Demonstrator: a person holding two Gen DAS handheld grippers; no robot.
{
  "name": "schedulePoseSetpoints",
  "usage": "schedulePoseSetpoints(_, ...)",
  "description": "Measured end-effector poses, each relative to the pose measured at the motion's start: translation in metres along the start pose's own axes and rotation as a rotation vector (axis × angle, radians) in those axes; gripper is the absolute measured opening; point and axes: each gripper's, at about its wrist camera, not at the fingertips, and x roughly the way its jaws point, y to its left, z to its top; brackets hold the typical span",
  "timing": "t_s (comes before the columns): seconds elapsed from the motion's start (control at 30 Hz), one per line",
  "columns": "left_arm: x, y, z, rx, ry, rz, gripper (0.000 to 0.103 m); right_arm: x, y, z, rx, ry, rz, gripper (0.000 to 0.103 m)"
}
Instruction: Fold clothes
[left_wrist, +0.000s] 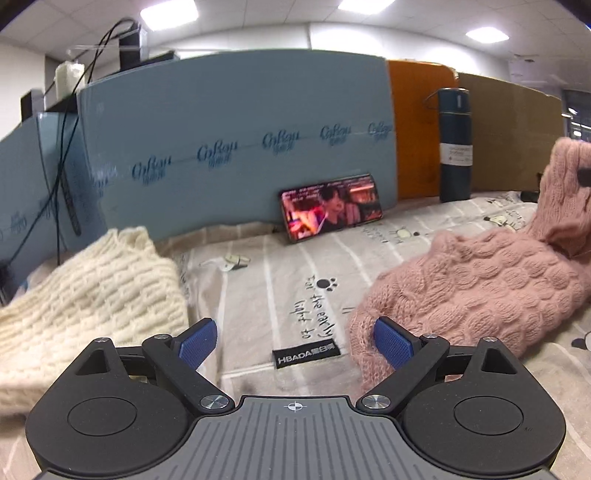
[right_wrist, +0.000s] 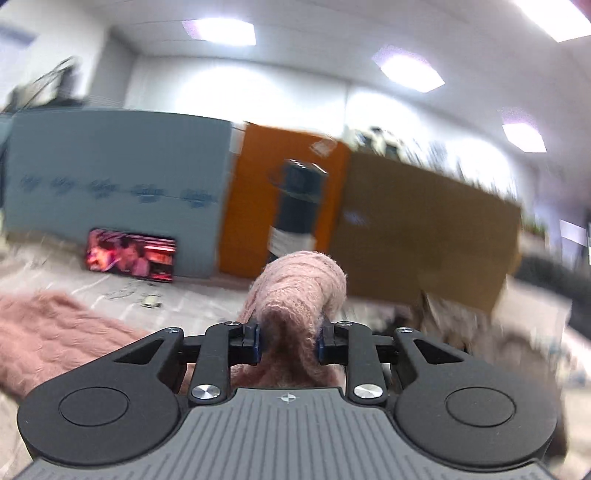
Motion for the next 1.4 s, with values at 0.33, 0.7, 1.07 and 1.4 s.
schedulePoseSetpoints(0.33,-0.016,0.023,0.007,-0.171,-0.094,0.001,0.094,-0.037,0.147,0.012,-0.523,-0.233,0.144,0.023)
schedulePoseSetpoints(0.7,-0.028,0.067,0.005,-0.520,-0.159,-0.304,0.094,-0.020,0.187,0.028,-0.275,-0.078,0.617,0.023)
schedulePoseSetpoints(1.07,-0.013,0.076,-0.005,-0.691,-0.104,-0.470,0.094,-0.005,0.129,0.032,0.148,0.017,0.943,0.099)
schedulePoseSetpoints(1.4,0.003,0.058,-0.005,-0.716,-0.011,-0.637,0.092,0.041,0.010,0.009,0.694,0.116,1.027,0.101)
